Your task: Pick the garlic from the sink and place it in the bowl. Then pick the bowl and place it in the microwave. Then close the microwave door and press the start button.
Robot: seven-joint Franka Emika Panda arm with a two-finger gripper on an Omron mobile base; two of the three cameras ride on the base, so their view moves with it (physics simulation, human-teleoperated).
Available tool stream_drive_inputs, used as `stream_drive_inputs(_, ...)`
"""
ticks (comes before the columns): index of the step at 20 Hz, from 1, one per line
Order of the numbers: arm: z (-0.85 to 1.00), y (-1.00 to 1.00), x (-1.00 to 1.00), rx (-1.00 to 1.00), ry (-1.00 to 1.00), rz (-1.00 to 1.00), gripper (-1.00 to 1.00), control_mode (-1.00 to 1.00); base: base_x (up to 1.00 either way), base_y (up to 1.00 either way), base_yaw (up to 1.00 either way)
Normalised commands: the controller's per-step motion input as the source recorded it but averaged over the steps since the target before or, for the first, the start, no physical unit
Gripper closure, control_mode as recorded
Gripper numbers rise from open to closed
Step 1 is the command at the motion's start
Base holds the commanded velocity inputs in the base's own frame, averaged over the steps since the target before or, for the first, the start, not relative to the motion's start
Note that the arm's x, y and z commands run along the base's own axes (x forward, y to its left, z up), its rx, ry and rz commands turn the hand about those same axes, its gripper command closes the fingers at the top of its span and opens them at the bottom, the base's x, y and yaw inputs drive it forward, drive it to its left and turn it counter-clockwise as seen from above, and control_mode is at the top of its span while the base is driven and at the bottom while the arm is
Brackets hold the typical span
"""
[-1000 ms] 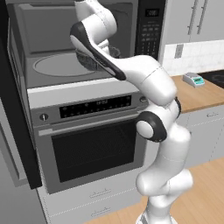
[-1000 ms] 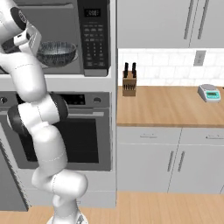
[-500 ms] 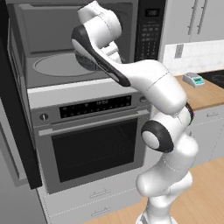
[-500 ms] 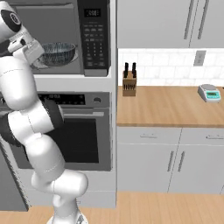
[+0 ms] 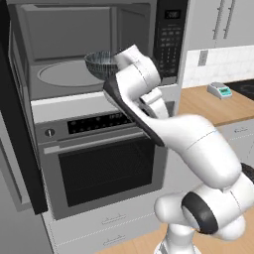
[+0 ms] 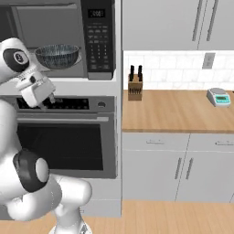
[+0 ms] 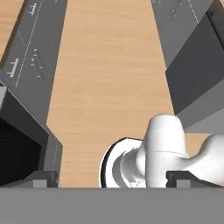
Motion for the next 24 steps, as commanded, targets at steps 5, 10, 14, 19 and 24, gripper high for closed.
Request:
stream_drive_inputs(5,-1.0,0.23,-1.0,-0.23,0.16,0.14,-1.0,-1.0,0.0,0.0,0.0)
stream_drive_inputs(10,-0.35,0.8,-1.0,-0.04,-0.26,0.21,-1.0,-1.0,0.0,0.0,0.0)
stream_drive_inputs(14,-0.07,0.79,-0.98,0.0,-0.47,0.25,-1.0,-1.0,0.0,0.0,0.0)
stream_drive_inputs(19,-0.39,0.97,-0.52,-0.03,-0.4,0.13,-1.0,-1.0,0.0,0.0,0.0)
stream_drive_inputs(24,0.0,1.0,-0.1,0.0,-0.42,0.01,-1.0,-1.0,0.0,0.0,0.0)
